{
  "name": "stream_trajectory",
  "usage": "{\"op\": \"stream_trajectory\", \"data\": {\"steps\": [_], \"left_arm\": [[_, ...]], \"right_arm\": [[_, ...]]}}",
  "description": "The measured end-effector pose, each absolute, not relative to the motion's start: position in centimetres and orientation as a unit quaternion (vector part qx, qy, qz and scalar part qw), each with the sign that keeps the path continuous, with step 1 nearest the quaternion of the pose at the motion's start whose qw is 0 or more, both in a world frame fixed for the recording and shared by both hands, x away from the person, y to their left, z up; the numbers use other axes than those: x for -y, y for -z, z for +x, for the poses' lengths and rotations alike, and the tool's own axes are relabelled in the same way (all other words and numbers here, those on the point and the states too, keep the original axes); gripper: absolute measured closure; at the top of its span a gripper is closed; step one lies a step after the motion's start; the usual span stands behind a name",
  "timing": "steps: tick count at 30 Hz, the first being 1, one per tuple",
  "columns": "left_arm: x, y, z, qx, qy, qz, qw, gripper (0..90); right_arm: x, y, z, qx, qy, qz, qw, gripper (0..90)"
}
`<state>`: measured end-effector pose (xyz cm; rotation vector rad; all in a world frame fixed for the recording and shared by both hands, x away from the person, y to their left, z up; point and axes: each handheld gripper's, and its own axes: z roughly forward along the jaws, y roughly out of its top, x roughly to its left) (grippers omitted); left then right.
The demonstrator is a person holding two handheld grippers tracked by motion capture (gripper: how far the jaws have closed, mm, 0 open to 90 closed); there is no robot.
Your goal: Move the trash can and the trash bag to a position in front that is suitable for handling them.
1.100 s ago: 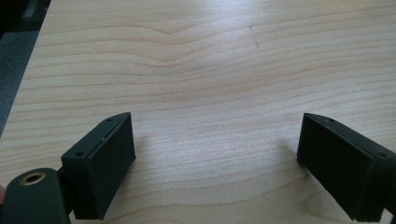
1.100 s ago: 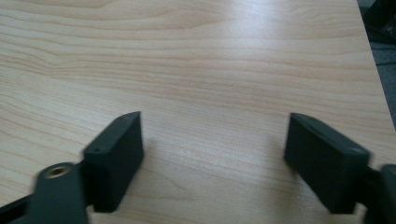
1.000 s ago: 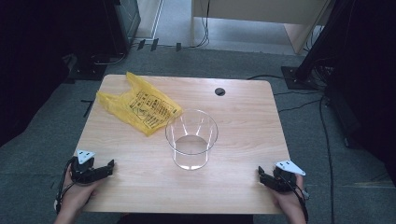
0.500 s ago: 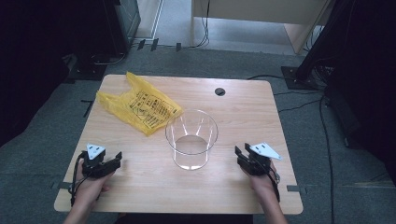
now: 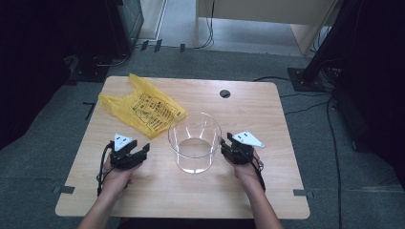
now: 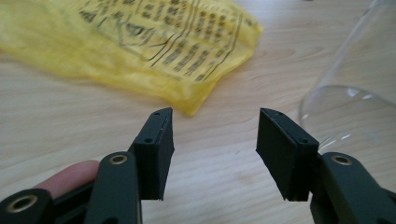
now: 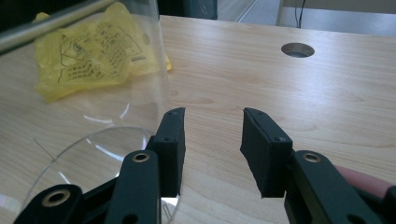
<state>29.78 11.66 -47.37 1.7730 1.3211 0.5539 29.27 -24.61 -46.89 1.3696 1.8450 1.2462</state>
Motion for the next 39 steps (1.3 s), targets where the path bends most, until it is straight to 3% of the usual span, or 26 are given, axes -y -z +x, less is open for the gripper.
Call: {"op": "stream_trajectory", "data": {"steps": [13,22,27,28,30,31,33,39], "left_arm": [[-9.7,47.0,30.3,-0.522,-0.211,0.705,0.431,48.8],[-9.9,46.9,30.0,-0.511,-0.199,0.708,0.445,57.3],[-9.4,46.8,29.3,-0.501,-0.216,0.714,0.439,68.8],[-9.4,46.8,29.3,-0.501,-0.216,0.714,0.439,67.5],[-9.7,47.0,29.5,-0.499,-0.225,0.714,0.437,54.5],[-10.0,47.1,29.7,-0.504,-0.224,0.712,0.435,54.5],[-10.5,47.9,30.4,-0.521,-0.258,0.708,0.401,45.5],[-11.6,48.9,32.7,-0.565,-0.276,0.675,0.386,43.8]], "right_arm": [[22.7,46.7,29.1,-0.695,-0.468,0.485,0.251,61.1],[21.2,46.6,28.8,-0.705,-0.471,0.466,0.252,62.9],[20.6,46.6,28.5,-0.707,-0.472,0.464,0.250,71.5],[20.6,46.6,28.5,-0.707,-0.472,0.464,0.250,71.5],[20.8,46.6,28.4,-0.708,-0.469,0.461,0.257,64.4],[20.8,46.6,28.4,-0.708,-0.469,0.461,0.257,64.4],[21.4,46.8,28.4,-0.707,-0.471,0.462,0.256,62.1],[22.8,47.7,28.4,-0.704,-0.452,0.480,0.264,59.4]]}}
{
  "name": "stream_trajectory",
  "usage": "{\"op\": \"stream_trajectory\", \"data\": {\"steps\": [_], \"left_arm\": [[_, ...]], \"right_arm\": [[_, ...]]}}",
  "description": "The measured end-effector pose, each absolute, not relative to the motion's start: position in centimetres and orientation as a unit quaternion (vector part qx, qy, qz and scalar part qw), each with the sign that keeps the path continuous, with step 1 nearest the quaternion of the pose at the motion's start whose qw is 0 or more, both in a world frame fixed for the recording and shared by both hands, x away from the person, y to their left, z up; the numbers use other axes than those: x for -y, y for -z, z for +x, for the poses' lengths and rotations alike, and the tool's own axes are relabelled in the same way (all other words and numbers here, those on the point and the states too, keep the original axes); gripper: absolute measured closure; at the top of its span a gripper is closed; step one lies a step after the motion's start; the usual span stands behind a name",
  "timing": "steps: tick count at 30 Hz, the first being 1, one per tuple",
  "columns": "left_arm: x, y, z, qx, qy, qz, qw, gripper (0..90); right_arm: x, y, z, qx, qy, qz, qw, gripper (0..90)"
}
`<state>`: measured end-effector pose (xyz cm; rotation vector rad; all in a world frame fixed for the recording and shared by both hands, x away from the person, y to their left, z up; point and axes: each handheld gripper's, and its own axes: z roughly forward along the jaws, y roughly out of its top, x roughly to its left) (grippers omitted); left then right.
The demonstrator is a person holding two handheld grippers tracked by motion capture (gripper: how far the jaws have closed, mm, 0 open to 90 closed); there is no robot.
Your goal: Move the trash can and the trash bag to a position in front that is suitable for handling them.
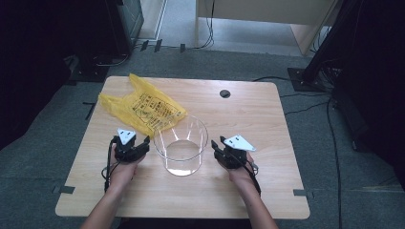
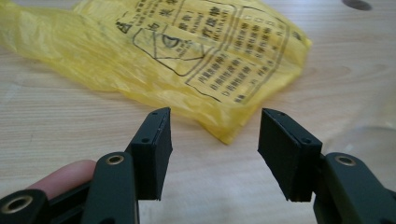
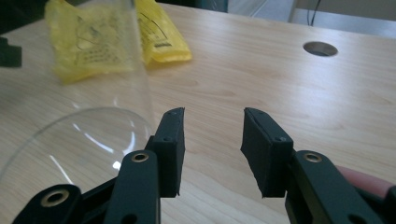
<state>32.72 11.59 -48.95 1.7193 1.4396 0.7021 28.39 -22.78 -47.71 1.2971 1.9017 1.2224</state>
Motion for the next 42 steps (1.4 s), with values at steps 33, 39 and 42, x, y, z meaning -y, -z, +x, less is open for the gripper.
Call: {"op": "stream_trajectory", "data": {"steps": [33,39,42], "left_arm": [[-13.6,50.5,34.1,-0.563,-0.237,0.696,0.378,51.3],[-12.0,50.9,35.5,-0.548,-0.248,0.709,0.368,73.2],[-12.2,51.2,35.7,-0.547,-0.233,0.717,0.364,90.0]], "right_arm": [[28.8,51.9,27.1,-0.708,-0.370,0.546,0.253,38.7],[28.4,52.2,27.2,-0.723,-0.351,0.541,0.247,34.5],[28.3,52.3,27.3,-0.726,-0.344,0.542,0.246,34.5]]}}
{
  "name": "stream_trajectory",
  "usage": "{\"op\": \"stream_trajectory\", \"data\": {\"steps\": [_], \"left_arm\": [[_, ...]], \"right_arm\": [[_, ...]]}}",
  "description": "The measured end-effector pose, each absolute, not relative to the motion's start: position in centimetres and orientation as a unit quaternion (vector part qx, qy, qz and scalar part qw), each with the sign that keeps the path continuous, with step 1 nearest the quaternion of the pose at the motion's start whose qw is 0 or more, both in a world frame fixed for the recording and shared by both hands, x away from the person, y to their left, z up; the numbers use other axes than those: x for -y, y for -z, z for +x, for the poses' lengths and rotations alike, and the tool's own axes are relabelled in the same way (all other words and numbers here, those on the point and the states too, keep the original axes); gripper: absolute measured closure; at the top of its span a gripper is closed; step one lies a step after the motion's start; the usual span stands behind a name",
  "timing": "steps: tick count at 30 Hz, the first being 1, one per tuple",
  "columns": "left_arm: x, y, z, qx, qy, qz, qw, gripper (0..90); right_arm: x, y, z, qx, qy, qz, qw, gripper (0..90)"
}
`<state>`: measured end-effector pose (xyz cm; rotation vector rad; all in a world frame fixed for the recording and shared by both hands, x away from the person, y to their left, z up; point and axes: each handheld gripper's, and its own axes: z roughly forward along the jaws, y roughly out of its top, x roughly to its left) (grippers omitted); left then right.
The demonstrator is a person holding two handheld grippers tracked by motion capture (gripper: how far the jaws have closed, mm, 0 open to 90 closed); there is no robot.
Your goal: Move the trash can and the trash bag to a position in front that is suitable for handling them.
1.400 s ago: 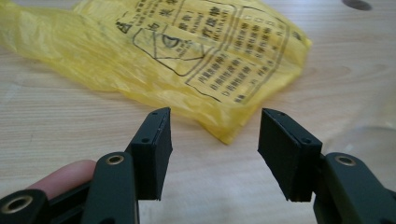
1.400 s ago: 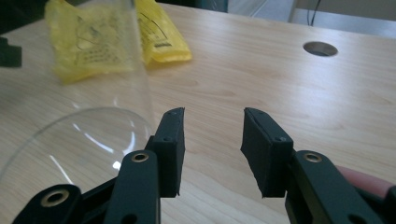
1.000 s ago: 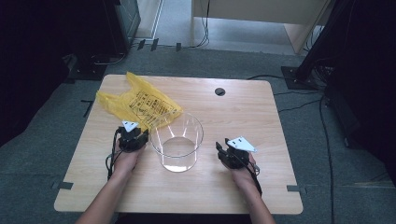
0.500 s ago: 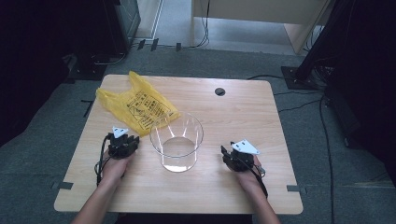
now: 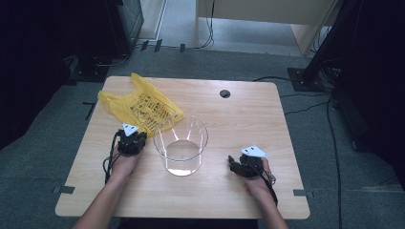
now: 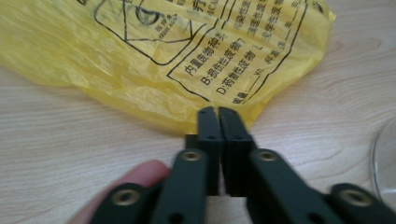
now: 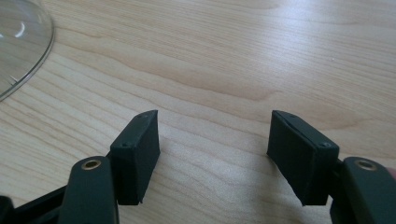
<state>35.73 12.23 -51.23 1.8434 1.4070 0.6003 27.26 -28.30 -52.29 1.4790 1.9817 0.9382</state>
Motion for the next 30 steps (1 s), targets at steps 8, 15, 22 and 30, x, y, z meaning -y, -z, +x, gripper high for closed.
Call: {"op": "stream_trajectory", "data": {"steps": [8,15,22,30], "left_arm": [[-15.4,51.4,32.6,-0.516,-0.209,0.750,0.358,90.0],[-20.4,50.9,29.6,-0.525,-0.204,0.751,0.344,81.9],[-24.4,47.6,29.1,-0.598,-0.219,0.636,0.437,39.1],[-20.4,49.8,33.8,-0.628,-0.208,0.658,0.359,45.6]], "right_arm": [[28.5,52.3,27.4,-0.724,-0.347,0.548,0.235,34.3],[28.5,52.3,27.3,-0.723,-0.348,0.550,0.233,34.1],[28.5,52.3,27.4,-0.724,-0.348,0.549,0.233,33.9],[28.5,52.3,27.4,-0.723,-0.349,0.549,0.232,33.8]]}}
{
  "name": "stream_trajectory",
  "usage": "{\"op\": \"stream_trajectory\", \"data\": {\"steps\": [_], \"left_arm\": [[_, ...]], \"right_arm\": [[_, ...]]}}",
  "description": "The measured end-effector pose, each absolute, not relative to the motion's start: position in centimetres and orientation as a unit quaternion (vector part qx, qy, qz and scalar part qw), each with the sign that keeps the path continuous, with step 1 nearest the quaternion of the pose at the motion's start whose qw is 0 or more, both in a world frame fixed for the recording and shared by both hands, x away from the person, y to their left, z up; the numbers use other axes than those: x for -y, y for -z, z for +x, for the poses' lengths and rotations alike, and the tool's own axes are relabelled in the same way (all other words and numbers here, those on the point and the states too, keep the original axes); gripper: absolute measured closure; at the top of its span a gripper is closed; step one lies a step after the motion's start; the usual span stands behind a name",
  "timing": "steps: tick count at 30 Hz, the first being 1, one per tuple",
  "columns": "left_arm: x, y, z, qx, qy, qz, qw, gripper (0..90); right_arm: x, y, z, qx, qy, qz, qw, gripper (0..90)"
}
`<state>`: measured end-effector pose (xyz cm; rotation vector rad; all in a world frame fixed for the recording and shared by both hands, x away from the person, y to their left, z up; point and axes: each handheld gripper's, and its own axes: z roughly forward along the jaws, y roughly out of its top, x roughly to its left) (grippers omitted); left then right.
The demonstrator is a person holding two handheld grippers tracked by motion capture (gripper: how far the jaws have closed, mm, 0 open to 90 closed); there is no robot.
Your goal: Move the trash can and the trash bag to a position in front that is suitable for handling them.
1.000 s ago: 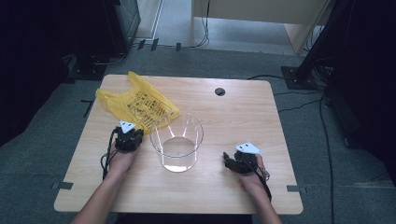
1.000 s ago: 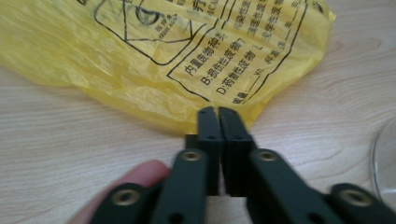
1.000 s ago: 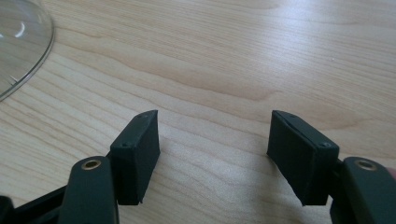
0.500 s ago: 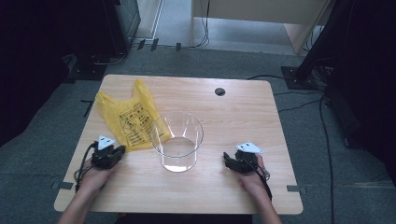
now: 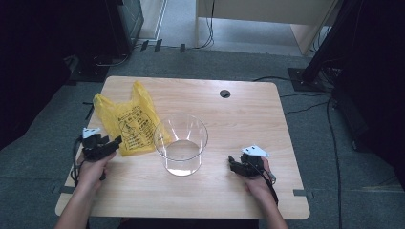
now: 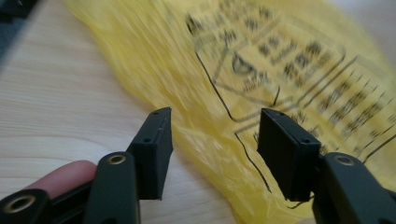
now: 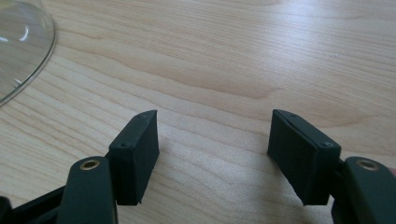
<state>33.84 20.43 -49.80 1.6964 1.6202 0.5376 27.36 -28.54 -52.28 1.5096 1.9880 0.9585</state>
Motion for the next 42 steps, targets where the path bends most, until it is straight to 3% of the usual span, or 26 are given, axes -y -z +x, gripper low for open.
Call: {"op": "stream_trajectory", "data": {"steps": [3,9,15,16,19,21,23,27,30,33,35,36,38,39,42], "left_arm": [[-19.8,50.6,33.9,-0.627,-0.207,0.668,0.343,47.4],[-20.1,51.0,32.0,-0.595,-0.229,0.697,0.328,66.8],[-22.7,50.9,28.3,-0.544,-0.209,0.741,0.332,68.5],[-24.0,50.7,27.2,-0.525,-0.182,0.755,0.347,65.9],[-25.2,50.2,26.5,-0.520,-0.168,0.748,0.377,54.4],[-26.5,49.0,27.0,-0.559,-0.174,0.699,0.410,45.0],[-26.6,48.6,27.6,-0.574,-0.180,0.685,0.410,40.6],[-25.4,48.2,30.9,-0.623,-0.190,0.654,0.385,34.8],[-23.6,49.0,34.6,-0.667,-0.193,0.635,0.338,14.8],[-22.9,49.7,35.6,-0.686,-0.199,0.627,0.311,12.0],[-22.1,50.4,36.1,-0.685,-0.211,0.634,0.289,14.2],[-21.3,50.6,35.9,-0.674,-0.248,0.646,0.259,16.6],[-21.1,50.6,35.7,-0.669,-0.261,0.647,0.256,34.4],[-21.0,50.7,35.6,-0.665,-0.265,0.647,0.262,34.4],[-20.6,50.9,34.8,-0.639,-0.272,0.660,0.287,64.3]], "right_arm": [[28.6,52.3,27.4,-0.723,-0.350,0.550,0.231,33.8],[28.6,52.3,27.4,-0.723,-0.351,0.549,0.230,33.8],[28.5,52.3,27.4,-0.725,-0.348,0.547,0.233,33.7],[28.5,52.3,27.4,-0.725,-0.347,0.546,0.235,33.7],[28.5,52.3,27.4,-0.727,-0.345,0.544,0.236,33.7],[28.4,52.3,27.4,-0.728,-0.345,0.544,0.236,33.7],[28.4,52.3,27.4,-0.728,-0.345,0.544,0.236,33.7],[28.4,52.3,27.4,-0.728,-0.344,0.544,0.237,33.7],[28.4,52.3,27.4,-0.728,-0.344,0.544,0.237,33.8],[28.4,52.3,27.4,-0.727,-0.345,0.545,0.236,33.8],[28.5,52.3,27.4,-0.727,-0.347,0.544,0.236,33.8],[28.5,52.3,27.4,-0.727,-0.347,0.544,0.235,33.7],[28.5,52.3,27.4,-0.726,-0.347,0.545,0.235,33.8],[28.5,52.3,27.4,-0.726,-0.347,0.545,0.235,33.8],[28.4,52.3,27.4,-0.728,-0.346,0.543,0.235,33.7]]}}
